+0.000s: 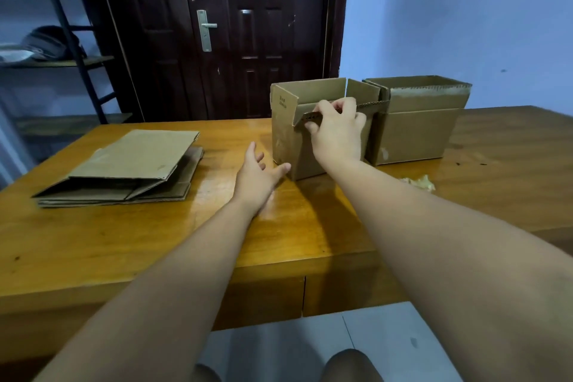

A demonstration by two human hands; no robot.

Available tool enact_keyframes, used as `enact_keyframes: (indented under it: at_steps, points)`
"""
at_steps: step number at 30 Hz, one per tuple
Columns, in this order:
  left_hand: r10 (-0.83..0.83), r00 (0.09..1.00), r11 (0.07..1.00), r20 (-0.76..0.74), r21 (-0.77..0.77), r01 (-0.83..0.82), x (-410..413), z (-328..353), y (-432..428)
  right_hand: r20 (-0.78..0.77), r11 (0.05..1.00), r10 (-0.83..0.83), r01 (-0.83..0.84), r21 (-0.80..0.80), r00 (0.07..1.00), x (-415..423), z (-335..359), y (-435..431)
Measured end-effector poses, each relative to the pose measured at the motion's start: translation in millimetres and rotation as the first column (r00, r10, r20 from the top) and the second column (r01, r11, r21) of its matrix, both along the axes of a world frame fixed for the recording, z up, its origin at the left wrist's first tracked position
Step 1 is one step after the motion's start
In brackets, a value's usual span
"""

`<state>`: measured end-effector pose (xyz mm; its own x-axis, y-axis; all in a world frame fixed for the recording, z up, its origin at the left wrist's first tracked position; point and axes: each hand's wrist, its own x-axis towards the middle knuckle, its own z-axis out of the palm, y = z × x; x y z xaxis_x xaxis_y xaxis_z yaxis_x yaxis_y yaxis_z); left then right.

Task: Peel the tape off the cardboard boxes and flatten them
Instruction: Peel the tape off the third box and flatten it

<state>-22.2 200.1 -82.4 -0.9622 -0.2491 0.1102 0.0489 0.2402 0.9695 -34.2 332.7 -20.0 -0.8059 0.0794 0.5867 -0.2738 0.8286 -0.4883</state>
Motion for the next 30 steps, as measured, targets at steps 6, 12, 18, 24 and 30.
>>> enact_keyframes:
  at_steps: [6, 12, 18, 24, 30]
  points:
    - [0.126, 0.991, 0.907, -0.033, 0.409, -0.102, 8.1, 2.0, -13.1, -0.079, 0.944, 0.104, -0.124, -0.307, 0.991, 8.6, 8.2, -13.5]
    - [0.086, 0.995, 0.766, -0.051, 0.642, -0.033, 20.8, 9.3, -28.4, -0.057, 0.794, 0.203, -0.198, -0.575, 0.978, 14.8, 26.3, -19.2]
    - [0.070, 0.974, 0.877, -0.213, 0.479, 0.041, 36.3, 31.9, -47.3, -0.004, 0.739, 0.281, -0.219, -0.637, 0.960, 23.5, 23.4, -21.4]
    - [-0.004, 0.952, 0.989, -0.305, 0.139, 0.049, 47.3, 52.7, -73.1, 0.089, 0.539, 0.439, -0.184, -0.822, 0.894, 27.5, 15.2, -20.9]
    - [0.113, 0.987, 0.871, -0.113, 0.489, -0.043, 56.2, 53.1, -88.8, 0.122, 0.202, 0.580, 0.003, -0.979, 0.806, 43.0, 8.2, -25.2]
